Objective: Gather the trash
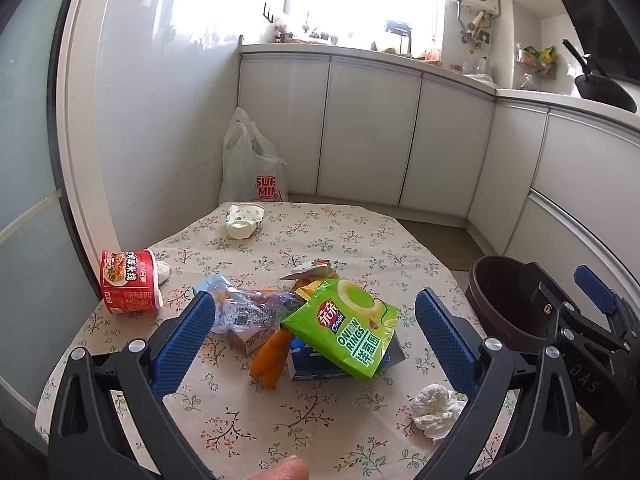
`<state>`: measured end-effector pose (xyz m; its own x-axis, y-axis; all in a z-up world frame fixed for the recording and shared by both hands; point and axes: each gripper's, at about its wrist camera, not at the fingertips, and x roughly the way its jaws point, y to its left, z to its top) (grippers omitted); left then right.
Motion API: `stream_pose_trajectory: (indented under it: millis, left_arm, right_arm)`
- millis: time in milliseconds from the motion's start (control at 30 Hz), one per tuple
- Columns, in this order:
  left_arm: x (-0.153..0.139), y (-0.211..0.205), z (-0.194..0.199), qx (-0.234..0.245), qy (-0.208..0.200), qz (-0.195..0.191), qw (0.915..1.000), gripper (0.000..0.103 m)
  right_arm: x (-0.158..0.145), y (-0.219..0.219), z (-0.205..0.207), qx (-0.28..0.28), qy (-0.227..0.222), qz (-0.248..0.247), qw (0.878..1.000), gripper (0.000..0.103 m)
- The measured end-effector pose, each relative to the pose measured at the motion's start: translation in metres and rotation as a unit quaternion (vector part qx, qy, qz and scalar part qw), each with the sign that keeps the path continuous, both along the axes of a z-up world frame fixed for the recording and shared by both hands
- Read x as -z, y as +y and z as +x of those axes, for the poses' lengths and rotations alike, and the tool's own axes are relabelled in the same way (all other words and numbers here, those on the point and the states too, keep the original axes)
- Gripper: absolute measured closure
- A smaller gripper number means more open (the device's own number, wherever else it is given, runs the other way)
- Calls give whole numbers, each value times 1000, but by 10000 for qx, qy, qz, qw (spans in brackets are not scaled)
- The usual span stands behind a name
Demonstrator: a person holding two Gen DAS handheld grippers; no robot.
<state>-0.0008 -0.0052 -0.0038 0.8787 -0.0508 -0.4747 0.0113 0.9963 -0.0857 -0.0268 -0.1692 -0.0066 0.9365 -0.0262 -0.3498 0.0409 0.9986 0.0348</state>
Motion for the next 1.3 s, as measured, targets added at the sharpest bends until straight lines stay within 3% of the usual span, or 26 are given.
stream_pose_trajectory:
  millis: [1300]
  left_arm:
    - [6,2,5,-12,197,-5,9998,6]
  right_arm:
    - [5,0,4,-39,161,34,9999,7]
